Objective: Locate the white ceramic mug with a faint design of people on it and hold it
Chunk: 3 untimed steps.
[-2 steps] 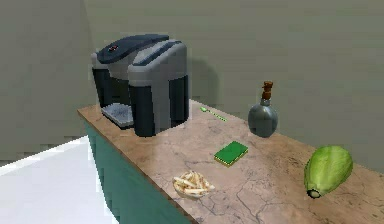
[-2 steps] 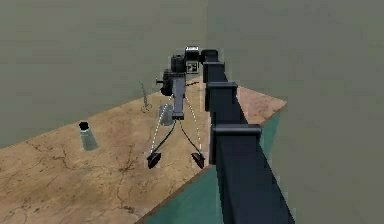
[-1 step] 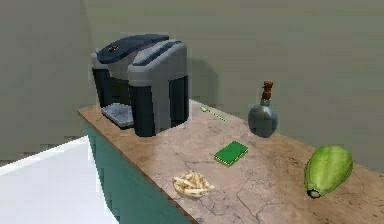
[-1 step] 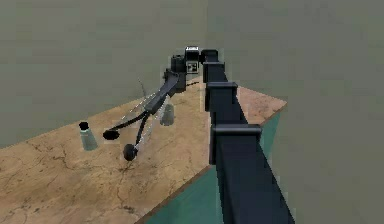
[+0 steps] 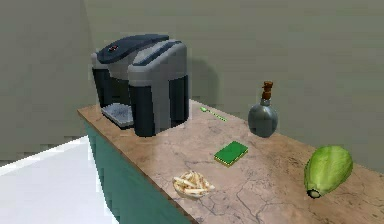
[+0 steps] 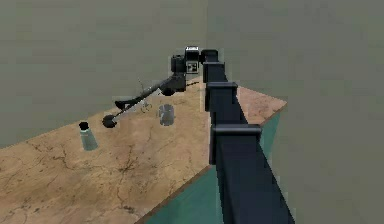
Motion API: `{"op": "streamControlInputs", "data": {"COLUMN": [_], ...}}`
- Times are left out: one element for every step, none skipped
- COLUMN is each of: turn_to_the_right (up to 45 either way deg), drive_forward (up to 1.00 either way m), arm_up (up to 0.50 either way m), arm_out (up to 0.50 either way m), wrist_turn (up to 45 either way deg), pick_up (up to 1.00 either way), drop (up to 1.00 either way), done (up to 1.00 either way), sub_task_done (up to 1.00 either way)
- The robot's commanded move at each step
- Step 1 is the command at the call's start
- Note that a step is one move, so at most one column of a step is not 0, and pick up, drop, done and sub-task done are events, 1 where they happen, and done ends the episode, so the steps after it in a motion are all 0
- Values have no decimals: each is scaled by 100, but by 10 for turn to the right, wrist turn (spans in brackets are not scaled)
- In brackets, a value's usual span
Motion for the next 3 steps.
{"op": "streamControlInputs", "data": {"turn_to_the_right": [0,0,0], "drive_forward": [0,0,0], "arm_up": [0,0,-12], "arm_out": [0,0,0], "wrist_turn": [450,150,0], "pick_up": [0,0,0], "drop": [0,0,0], "done": [0,0,0], "sub_task_done": [0,0,0]}}
